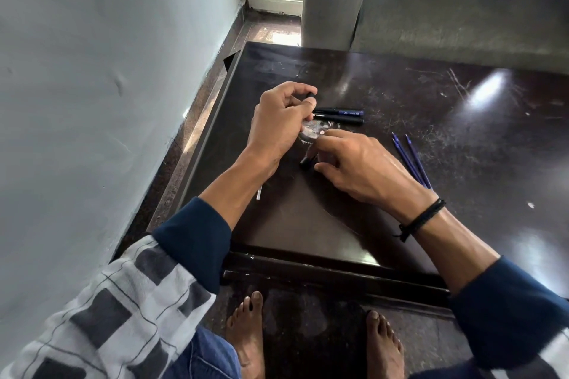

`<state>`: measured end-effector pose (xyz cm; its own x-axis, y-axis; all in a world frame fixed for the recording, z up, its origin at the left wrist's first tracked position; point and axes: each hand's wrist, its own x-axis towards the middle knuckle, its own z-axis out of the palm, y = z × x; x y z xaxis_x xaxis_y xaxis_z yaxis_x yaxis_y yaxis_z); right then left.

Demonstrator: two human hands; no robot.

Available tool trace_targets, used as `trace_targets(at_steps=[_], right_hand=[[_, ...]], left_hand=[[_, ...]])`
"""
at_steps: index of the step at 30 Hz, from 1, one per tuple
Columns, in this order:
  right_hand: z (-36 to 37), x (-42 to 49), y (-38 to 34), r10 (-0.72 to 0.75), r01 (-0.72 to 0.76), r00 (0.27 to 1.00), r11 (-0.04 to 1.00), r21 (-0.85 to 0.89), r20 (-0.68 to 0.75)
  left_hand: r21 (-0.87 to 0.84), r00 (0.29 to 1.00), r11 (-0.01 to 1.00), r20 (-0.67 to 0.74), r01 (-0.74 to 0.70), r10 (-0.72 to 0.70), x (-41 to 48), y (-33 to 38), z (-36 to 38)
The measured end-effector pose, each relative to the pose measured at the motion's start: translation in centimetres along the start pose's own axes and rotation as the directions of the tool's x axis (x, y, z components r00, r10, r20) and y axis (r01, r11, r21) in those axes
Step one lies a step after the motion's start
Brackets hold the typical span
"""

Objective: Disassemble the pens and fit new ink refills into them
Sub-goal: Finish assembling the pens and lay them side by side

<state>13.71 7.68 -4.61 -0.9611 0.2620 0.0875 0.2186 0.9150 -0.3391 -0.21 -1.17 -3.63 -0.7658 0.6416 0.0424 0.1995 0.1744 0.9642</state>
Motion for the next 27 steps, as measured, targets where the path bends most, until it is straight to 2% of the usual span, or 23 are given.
trace_targets(at_steps=[6, 20, 27], right_hand=[[0.1, 0.0, 0.1, 0.000, 0.000, 1.000, 1.000, 0.023, 0.022], [0.9, 0.1, 0.0, -0.049, 0.049, 0.997, 0.999, 0.006, 0.052], [1.0, 0.2, 0.0, 0.001, -0.001, 0.998, 1.000, 0.000, 0.061]], left_hand=[[-0.100, 0.998, 0.994, -0.039, 0.043, -0.047, 1.4, 0.0, -2.0], [-0.277, 0.984, 0.947, -0.030, 0.162, -0.177, 1.9, -0.2, -2.9], [-0.287, 0.983, 0.943, -0.028, 0.167, -0.182, 1.7, -0.3, -2.9]])
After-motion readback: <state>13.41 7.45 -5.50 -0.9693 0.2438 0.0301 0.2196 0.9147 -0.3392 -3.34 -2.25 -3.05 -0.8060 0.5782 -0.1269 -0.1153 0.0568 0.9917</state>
